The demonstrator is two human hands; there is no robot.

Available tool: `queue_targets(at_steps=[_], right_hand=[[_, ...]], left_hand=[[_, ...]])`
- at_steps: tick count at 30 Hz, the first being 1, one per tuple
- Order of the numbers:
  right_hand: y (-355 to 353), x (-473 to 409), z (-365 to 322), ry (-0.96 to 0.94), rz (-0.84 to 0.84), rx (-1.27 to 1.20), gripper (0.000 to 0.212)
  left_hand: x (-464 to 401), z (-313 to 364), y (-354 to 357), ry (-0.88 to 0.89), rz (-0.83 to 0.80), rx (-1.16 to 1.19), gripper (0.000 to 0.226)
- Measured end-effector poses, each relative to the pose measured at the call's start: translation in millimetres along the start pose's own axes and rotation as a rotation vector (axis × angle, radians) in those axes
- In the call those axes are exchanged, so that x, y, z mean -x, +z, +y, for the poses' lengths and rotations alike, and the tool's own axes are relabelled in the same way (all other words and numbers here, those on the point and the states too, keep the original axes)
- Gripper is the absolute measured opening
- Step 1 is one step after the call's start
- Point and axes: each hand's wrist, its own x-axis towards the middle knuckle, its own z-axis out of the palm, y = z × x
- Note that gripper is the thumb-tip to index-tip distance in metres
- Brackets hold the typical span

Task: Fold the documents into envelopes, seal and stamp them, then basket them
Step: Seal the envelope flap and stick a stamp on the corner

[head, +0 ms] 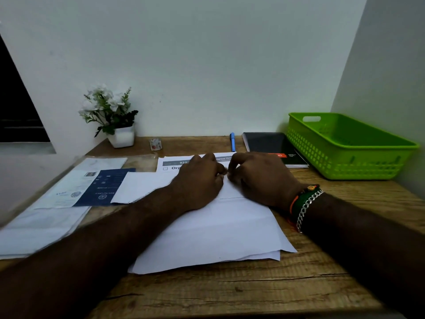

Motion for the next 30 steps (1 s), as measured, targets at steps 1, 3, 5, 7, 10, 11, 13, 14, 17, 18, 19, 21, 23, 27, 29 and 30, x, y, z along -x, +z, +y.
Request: queue_targets(at_steps=[1,3,5,7,10,11,13,14,17,18,19,21,23,27,29,30], right_hand=[[2,1,2,0.07,0.037,-0.1,0.026],[7,2,10,0.254,0.124,-0.346,0.03],[12,3,18,0.368,0.192,-0.457,0.039],[15,3,22,0.407,0.194,-0.456,0.044],[17,1,22,0.429,0.152,-0.476,0.032],[17,1,22,0.446,0.132,-0.485,0.027],[15,0,22,0.478,0.069,-0.519,0.021],[14,-1,22,0.488,0.035,-0.53,0.016],[13,-1,20,0.471,-0.028,-0.479,0.013],[14,-1,20,0.459,-0.034,-0.461,0.017],[14,-1,20,0.454,-0.037,-0.453,0.02],[14,0,20,0.453,-0.041,-0.462,0.021],[14,1,20,0.463,-0.049,-0.473,0.02],[11,0,18,0.478,-0.069,-0.494,0.021],[9,-1,17,0.503,-0.068,-0.522,0.021],[7,-1,17,0.52,-0.072,-0.553,0.021]], left_hand=[[0,-1,-1,0.0,-0.011,0.001,0.036],[-1,-5,-4,0.015,-0.05,0.033,0.036],[1,-13,-13,0.016,-0.087,0.134,0.037],[4,-25,-30,-0.013,-0.074,0.185,0.043],[7,-59,-63,-0.131,-0.087,-0.017,0.065],[10,-70,-72,-0.173,-0.13,-0.075,0.074],[18,-86,-80,-0.239,-0.231,-0.104,0.079],[21,-91,-80,-0.258,-0.273,-0.101,0.076],[22,-98,-73,-0.259,-0.261,-0.064,0.07],[20,-99,-71,-0.253,-0.25,-0.039,0.066],[20,-100,-71,-0.25,-0.243,-0.02,0.061],[19,-104,-69,-0.238,-0.234,0.012,0.055],[18,-105,-69,-0.209,-0.233,0.044,0.051],[20,-102,-75,-0.168,-0.216,0.118,0.044],[19,-105,-77,-0.14,-0.176,0.19,0.041],[19,-107,-78,-0.13,-0.15,0.234,0.04]])
